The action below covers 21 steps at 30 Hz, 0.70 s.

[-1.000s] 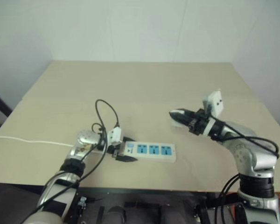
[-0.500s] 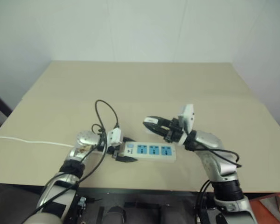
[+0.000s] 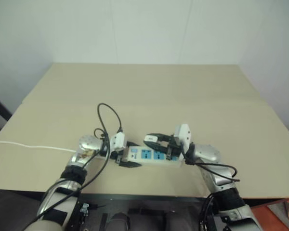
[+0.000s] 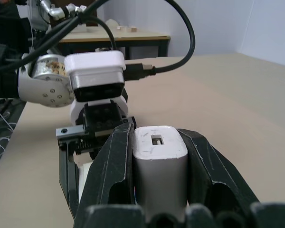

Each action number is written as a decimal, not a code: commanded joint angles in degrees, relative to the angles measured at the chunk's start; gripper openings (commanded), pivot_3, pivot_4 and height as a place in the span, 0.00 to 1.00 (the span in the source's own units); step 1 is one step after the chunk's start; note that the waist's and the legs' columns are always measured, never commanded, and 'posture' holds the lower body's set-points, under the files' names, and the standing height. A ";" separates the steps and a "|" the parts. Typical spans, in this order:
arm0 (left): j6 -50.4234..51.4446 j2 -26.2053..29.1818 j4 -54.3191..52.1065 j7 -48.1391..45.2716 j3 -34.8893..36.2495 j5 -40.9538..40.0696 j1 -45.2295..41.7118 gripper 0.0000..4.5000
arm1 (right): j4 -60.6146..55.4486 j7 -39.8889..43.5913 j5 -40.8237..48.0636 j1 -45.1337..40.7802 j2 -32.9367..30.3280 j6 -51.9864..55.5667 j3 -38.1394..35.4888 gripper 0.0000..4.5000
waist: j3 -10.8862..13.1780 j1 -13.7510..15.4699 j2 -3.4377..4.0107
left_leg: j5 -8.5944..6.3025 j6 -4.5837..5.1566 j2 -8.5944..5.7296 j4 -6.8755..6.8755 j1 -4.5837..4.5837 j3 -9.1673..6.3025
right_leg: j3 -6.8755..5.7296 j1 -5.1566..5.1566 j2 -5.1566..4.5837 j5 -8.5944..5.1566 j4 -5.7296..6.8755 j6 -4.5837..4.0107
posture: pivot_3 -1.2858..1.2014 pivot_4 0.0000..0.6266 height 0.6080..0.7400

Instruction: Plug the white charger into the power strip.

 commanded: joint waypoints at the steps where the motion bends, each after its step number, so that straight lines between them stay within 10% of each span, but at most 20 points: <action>1: 0.31 0.28 0.52 -0.84 -2.98 2.37 1.83 0.74 | 1.22 0.64 0.01 -1.26 0.80 -3.82 0.09 0.26 | 0.00 -0.02 0.00 | 0.00 0.00 0.00 0.00 0.00 0.00 | 0.00 0.00 0.00 0.00 0.00 0.00 | 0.52 0.24 1.00; 21: 1.29 0.96 -1.03 -0.93 -3.13 2.34 2.56 0.74 | 5.25 2.74 -0.15 -3.03 3.71 -5.42 2.33 0.26 | 0.00 -0.22 0.00 | 0.00 0.00 0.02 0.00 0.00 -0.01 | 0.00 -0.01 0.02 0.00 0.01 -0.01 | 0.52 0.24 1.00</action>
